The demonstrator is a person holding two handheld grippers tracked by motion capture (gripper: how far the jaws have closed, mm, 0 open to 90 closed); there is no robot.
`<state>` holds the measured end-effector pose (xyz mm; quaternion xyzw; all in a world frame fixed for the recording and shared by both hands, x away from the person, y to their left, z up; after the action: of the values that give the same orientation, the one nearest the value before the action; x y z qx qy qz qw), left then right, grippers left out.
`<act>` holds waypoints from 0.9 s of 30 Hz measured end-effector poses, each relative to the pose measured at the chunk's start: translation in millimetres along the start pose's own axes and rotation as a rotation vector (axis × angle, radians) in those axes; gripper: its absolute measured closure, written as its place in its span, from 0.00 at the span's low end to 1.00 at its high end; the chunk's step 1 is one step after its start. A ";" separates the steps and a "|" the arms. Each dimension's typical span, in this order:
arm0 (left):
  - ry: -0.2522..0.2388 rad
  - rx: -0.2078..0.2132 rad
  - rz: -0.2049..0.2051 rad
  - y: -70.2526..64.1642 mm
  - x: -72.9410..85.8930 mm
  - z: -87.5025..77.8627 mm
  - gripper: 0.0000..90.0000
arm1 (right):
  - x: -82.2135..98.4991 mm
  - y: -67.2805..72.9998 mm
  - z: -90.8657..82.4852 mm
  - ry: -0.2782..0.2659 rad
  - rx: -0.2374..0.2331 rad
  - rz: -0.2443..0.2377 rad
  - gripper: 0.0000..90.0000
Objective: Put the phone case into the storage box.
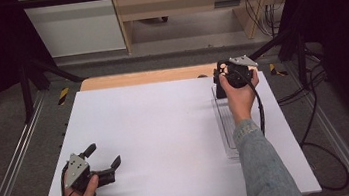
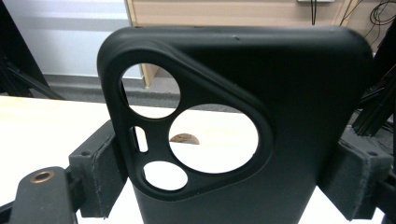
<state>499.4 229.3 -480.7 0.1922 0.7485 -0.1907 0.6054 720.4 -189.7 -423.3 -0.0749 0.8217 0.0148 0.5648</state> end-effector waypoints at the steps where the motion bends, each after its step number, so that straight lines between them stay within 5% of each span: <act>1: 0.001 0.001 0.000 -0.2 0.2 0.0 0.03 | 0.4 0.2 0.8 0.001 -0.001 0.000 0.16; 27: 0.003 0.003 0.000 -0.7 0.9 1.3 0.03 | 7.7 -0.3 12.7 0.003 0.011 0.019 0.16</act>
<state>499.9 228.1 -481.8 0.1934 0.7490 -0.1915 0.6040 729.5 -189.5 -435.0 -0.0640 0.8232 0.0153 0.5639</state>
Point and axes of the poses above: each handheld gripper's, and its own axes: z roughly forward along the jaws, x roughly out of its underside, y roughly to its left, the point moved 10 cm from there along z, roughly forward along the jaws, and after that the axes turned 5 degrees about -z, right-handed, at the moved point
